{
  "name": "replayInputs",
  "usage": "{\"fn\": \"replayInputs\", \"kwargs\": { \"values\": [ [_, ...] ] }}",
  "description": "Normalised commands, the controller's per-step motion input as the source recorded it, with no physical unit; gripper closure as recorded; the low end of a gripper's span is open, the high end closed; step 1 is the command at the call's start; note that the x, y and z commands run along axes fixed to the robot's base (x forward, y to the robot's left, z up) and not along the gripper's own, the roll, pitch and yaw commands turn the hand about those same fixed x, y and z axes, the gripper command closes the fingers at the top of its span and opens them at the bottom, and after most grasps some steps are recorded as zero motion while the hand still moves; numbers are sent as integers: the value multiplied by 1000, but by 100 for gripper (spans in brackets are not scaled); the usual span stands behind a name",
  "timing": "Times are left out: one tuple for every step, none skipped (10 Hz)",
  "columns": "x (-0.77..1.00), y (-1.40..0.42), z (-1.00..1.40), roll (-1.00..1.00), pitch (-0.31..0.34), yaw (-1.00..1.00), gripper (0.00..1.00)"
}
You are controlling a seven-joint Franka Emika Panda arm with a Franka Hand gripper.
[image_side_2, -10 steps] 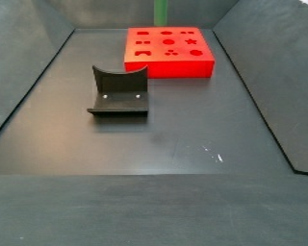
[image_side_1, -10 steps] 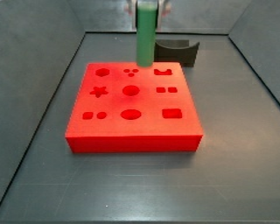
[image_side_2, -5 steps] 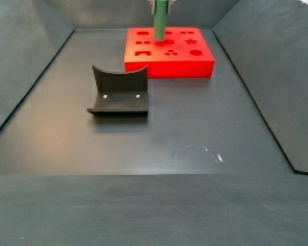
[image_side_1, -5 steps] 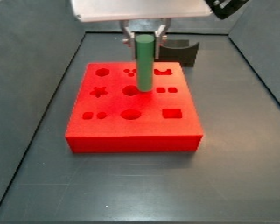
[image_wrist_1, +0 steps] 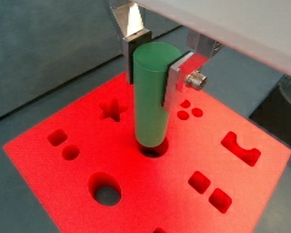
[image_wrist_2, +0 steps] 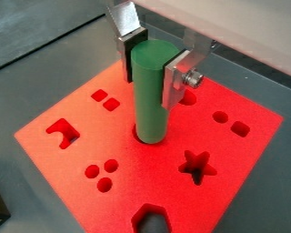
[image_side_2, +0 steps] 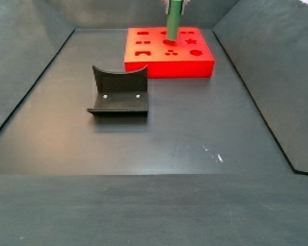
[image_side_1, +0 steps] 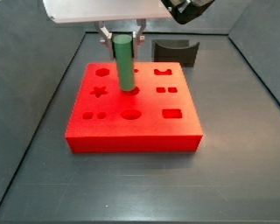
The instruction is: Insert the round object.
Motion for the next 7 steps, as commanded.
{"fn": "replayInputs", "kwargs": {
  "values": [
    [306, 0, -223, -243, -37, -257, 100],
    [300, 0, -114, -181, 0, -314, 100],
    [-3, 129, 0, -26, 0, -77, 100],
    [-74, 83, -57, 0, 0, -117, 100],
    [-114, 71, -103, 17, 0, -100, 100],
    [-323, 54, -83, 0, 0, -183, 100],
    [-180, -40, -109, 4, -21, -11, 100]
  ]
}}
